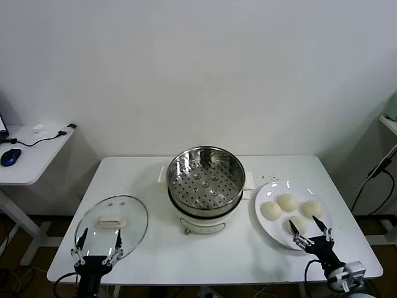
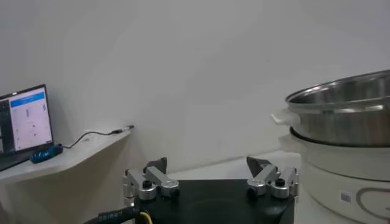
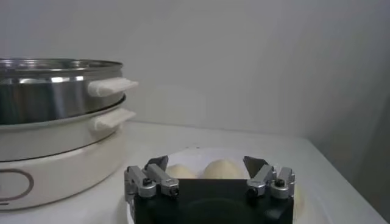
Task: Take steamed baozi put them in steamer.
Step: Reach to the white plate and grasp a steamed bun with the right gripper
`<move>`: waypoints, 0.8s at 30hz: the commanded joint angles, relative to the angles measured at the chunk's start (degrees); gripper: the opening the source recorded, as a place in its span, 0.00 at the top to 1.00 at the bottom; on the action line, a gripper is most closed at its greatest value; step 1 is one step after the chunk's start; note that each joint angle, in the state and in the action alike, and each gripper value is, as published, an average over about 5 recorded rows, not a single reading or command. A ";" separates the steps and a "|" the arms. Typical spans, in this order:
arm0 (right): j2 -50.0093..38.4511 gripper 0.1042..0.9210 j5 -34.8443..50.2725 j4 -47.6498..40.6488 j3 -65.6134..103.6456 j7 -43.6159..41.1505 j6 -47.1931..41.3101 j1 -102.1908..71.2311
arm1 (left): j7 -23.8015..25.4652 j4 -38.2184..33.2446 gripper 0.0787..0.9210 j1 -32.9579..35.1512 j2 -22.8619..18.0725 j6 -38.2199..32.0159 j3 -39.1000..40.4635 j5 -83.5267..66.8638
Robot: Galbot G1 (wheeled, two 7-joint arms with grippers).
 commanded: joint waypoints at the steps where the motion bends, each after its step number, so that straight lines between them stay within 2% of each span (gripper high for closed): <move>1: -18.73 0.12 -7.25 -5.11 -3.16 -14.95 -7.62 10.20 | 0.05 -0.02 0.12 0.06 -0.05 -0.18 0.07 -0.18; 7: -38.42 0.12 -7.90 -12.62 -19.44 -26.70 -12.82 27.87 | -0.03 0.02 0.12 0.40 0.08 -0.47 0.11 -0.40; 12: -46.49 0.12 -10.63 -19.09 -33.47 -36.97 -11.89 41.34 | -0.03 0.27 0.12 0.15 0.21 -0.46 0.14 -0.60; 17: -45.35 0.12 -13.60 -25.54 -51.49 -42.04 -9.62 59.26 | -0.01 0.88 0.12 -0.27 0.50 -0.39 0.12 -0.78; 24: -36.09 0.12 -17.74 -35.86 -80.97 -47.24 -5.97 88.10 | 0.10 0.70 0.12 -0.68 0.65 0.19 -0.09 -0.35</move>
